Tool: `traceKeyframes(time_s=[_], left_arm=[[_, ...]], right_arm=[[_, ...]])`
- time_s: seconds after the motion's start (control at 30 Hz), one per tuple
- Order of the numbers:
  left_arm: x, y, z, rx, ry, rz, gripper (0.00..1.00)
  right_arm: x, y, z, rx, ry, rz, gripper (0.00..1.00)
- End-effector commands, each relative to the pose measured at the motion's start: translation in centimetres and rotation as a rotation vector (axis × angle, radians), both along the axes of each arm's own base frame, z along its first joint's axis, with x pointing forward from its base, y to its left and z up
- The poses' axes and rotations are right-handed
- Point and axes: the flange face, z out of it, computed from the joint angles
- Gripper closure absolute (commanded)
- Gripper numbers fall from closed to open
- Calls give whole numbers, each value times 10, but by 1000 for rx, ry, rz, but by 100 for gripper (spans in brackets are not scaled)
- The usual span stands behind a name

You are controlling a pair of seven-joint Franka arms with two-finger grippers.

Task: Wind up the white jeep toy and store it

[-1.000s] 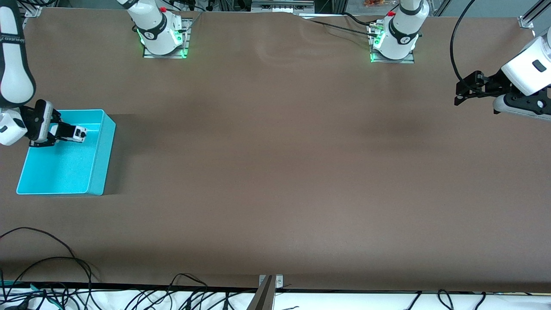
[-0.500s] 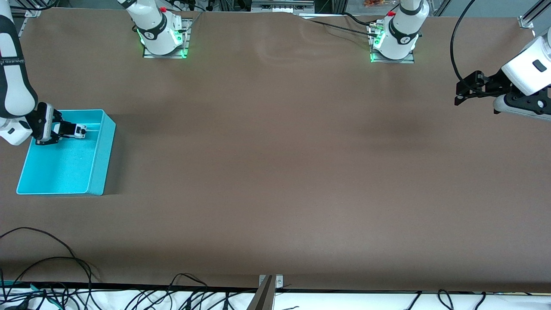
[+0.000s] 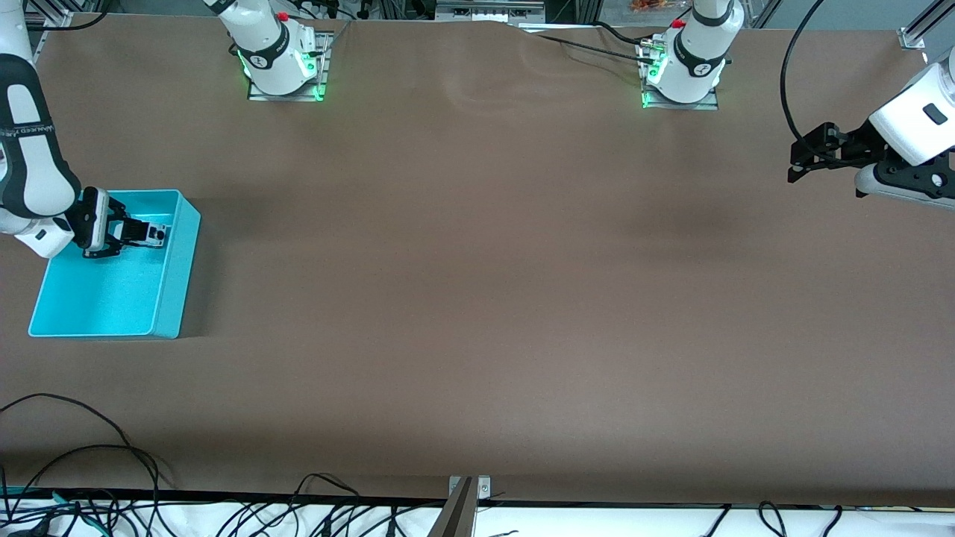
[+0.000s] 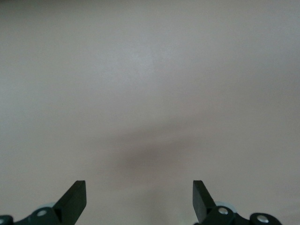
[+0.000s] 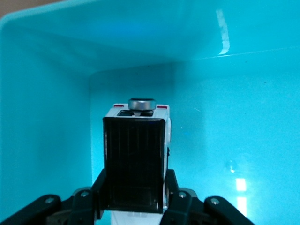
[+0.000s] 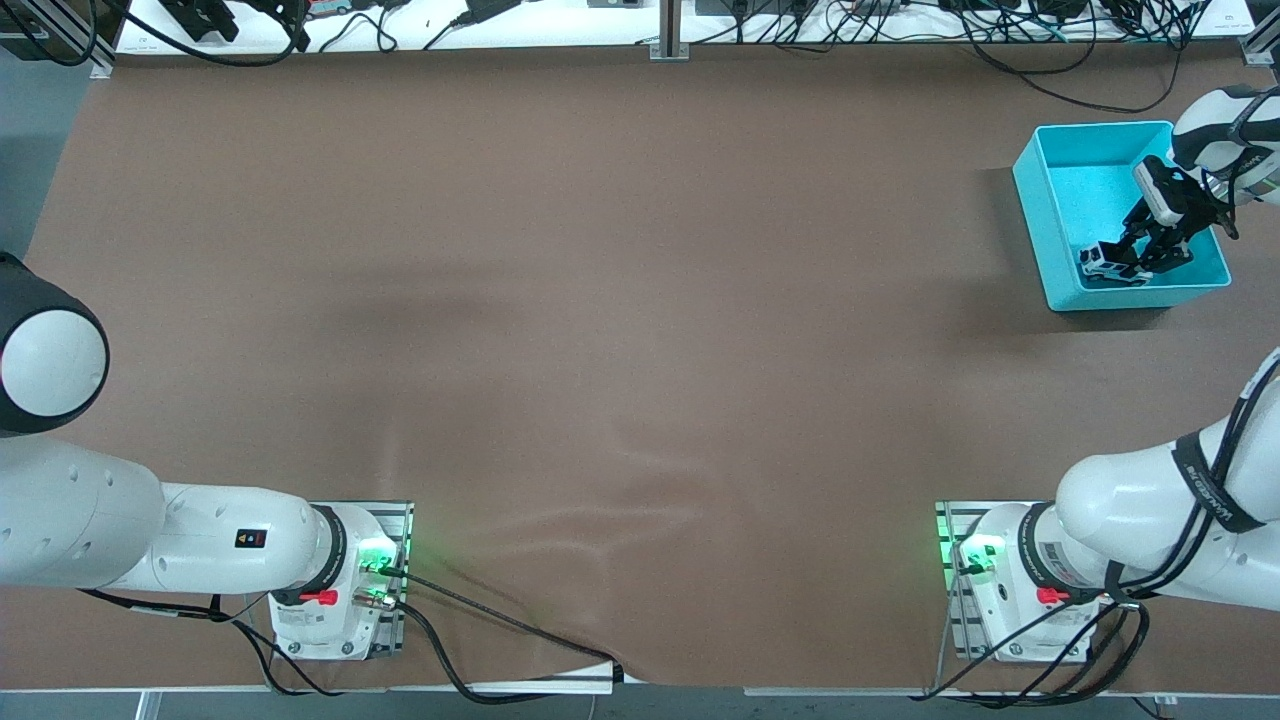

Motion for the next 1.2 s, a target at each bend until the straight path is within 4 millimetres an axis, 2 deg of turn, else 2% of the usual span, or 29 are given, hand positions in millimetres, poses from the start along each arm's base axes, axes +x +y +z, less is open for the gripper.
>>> traceKeyframes(time_s=[0.0, 0.07, 0.13, 0.23, 0.27, 0.3, 0.47, 0.6, 0.8, 0.93, 1.17], left_arm=[[-3, 1, 9, -8, -1, 2, 0], [-3, 1, 9, -8, -1, 2, 0], [-3, 1, 9, -8, -1, 2, 0], [-3, 1, 9, -8, -1, 2, 0], [-3, 1, 9, -8, -1, 2, 0], [-3, 1, 9, -8, -1, 2, 0], [-3, 1, 9, -8, -1, 2, 0], [-2, 0, 8, -8, 0, 0, 0], [-3, -2, 10, -8, -3, -3, 0], [-3, -4, 9, -8, -1, -6, 0], [-2, -3, 9, -8, -1, -5, 0]], right_arm=[[0, -5, -3, 21, -17, 1, 61], [-1, -5, -3, 23, -16, 1, 49], [-2, -7, -4, 25, -16, 7, 41], [-2, -7, -5, 35, -23, 6, 17], [-3, -7, -5, 38, -23, 4, 12], [-3, -7, -5, 39, -22, 4, 1], [2, -6, 0, 39, -27, 10, 0], [10, -3, 15, 43, -37, 12, 0], [39, 3, 57, 72, -33, 32, 0], [59, 17, 89, 81, -1, -5, 0], [70, 35, 146, 65, 38, -132, 0]])
